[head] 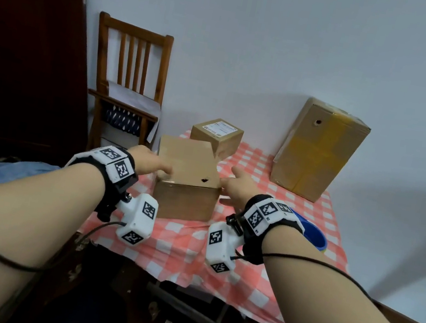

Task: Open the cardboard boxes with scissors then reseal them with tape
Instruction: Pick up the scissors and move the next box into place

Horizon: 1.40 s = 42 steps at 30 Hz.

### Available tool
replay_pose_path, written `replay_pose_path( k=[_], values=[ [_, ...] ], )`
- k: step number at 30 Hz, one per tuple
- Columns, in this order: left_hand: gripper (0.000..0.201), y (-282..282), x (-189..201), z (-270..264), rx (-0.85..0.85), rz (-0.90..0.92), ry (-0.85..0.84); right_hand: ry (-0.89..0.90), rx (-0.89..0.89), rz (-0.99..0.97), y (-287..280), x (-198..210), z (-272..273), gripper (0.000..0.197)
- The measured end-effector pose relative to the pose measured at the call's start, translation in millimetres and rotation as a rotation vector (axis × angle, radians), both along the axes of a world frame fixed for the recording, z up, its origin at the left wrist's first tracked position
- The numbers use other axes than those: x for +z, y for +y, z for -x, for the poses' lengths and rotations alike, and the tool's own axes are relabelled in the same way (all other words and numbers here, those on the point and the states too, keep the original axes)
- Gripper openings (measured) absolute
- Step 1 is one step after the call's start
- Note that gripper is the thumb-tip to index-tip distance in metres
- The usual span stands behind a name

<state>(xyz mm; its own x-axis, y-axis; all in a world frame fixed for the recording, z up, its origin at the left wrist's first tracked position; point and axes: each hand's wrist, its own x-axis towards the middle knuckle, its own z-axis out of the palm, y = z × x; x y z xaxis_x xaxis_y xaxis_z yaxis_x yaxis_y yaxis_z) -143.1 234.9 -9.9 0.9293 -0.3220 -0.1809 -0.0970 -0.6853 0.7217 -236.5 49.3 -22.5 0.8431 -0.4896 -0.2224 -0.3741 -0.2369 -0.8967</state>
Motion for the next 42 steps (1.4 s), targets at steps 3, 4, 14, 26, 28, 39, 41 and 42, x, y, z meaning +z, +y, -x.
replay_pose_path(
  k=[3,4,14,26,28,39,41,42],
  values=[
    [0.085,-6,-1,3,-0.045,-0.076,-0.117,0.125,0.033,0.254,-12,-3,9,0.040],
    [0.083,-10,-1,7,-0.083,-0.089,-0.160,0.168,0.033,0.367,-17,-4,14,0.034],
    [0.051,-60,-6,33,-0.454,-0.346,-0.417,0.526,0.078,0.686,-47,-30,56,0.014],
    [0.101,-62,-24,6,-0.415,-0.711,-0.457,-0.069,0.246,0.606,-15,11,17,0.033],
    [0.113,-60,-31,5,-0.441,-0.728,-0.436,-0.073,0.248,0.683,-9,15,5,0.019],
    [0.114,-53,-29,0,-0.505,-0.675,-0.368,0.183,0.354,0.961,10,30,-33,0.019],
    [0.114,-53,-30,2,-0.505,-0.677,-0.370,0.200,0.419,0.979,8,30,-29,0.022],
    [0.113,-53,-29,3,-0.503,-0.676,-0.367,0.205,0.447,0.986,7,29,-26,0.026]
  ],
)
